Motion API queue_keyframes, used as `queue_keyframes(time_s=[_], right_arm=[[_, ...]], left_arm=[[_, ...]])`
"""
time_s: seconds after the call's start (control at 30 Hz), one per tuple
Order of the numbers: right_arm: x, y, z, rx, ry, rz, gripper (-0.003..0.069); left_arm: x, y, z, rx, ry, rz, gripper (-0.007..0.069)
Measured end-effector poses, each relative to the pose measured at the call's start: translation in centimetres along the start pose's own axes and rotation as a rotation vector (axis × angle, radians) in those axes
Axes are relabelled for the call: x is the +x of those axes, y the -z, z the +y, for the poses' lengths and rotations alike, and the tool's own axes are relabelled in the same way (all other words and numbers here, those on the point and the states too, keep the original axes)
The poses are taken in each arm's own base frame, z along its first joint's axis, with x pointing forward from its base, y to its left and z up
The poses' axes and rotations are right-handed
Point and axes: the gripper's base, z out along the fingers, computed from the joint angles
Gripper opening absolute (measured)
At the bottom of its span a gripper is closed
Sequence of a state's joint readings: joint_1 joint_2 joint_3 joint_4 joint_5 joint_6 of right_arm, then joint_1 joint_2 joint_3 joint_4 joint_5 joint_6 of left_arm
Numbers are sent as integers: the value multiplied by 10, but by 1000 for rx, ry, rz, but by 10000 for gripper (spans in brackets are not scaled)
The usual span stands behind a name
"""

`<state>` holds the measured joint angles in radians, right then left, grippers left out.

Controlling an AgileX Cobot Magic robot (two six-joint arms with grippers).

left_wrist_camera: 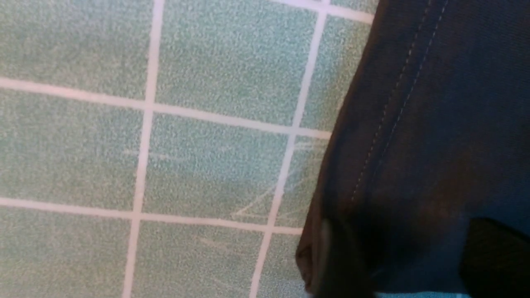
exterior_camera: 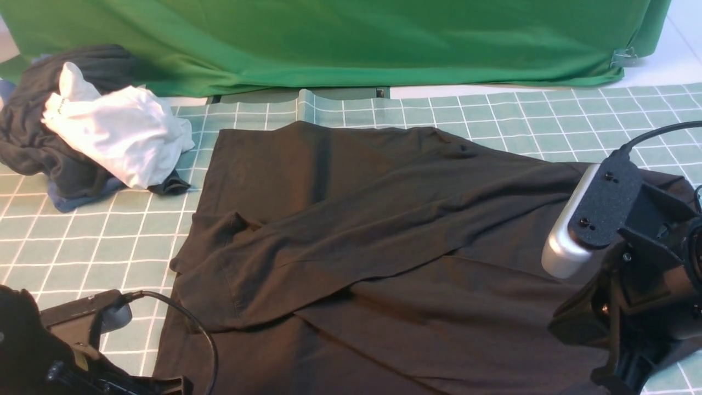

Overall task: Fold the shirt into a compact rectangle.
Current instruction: 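Grasp the near edge of the shirt at its hem and shoulder corners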

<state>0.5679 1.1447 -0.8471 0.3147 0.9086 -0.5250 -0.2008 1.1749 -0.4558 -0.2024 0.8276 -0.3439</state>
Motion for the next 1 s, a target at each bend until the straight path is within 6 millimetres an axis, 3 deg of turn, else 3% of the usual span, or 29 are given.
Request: queue_keyframes(time_s=[0.07,0.2,0.33,0.43,0.67,1.0], right_arm=[[-1,0,-1,6,-1,-11,74],[-3,0,-2,20,-2,-35,79],[-5,0,-3,30,-2,-53,83],[-6,0,-3,35,-2,-63,87],[-9,1,-5,52,-3,-95,93],[-9,1,-5,56,-3,-101,93]], left_arm=[[-3,2,-1,8,-17,-19,463],[-15,15,-10,30,-102,-68,538],[-23,32,-12,-27,-204,-61,533],[-19,32,-5,-108,-254,-10,518],[-8,12,-1,-69,-332,65,530],[-18,-25,-1,-111,-316,220,578]])
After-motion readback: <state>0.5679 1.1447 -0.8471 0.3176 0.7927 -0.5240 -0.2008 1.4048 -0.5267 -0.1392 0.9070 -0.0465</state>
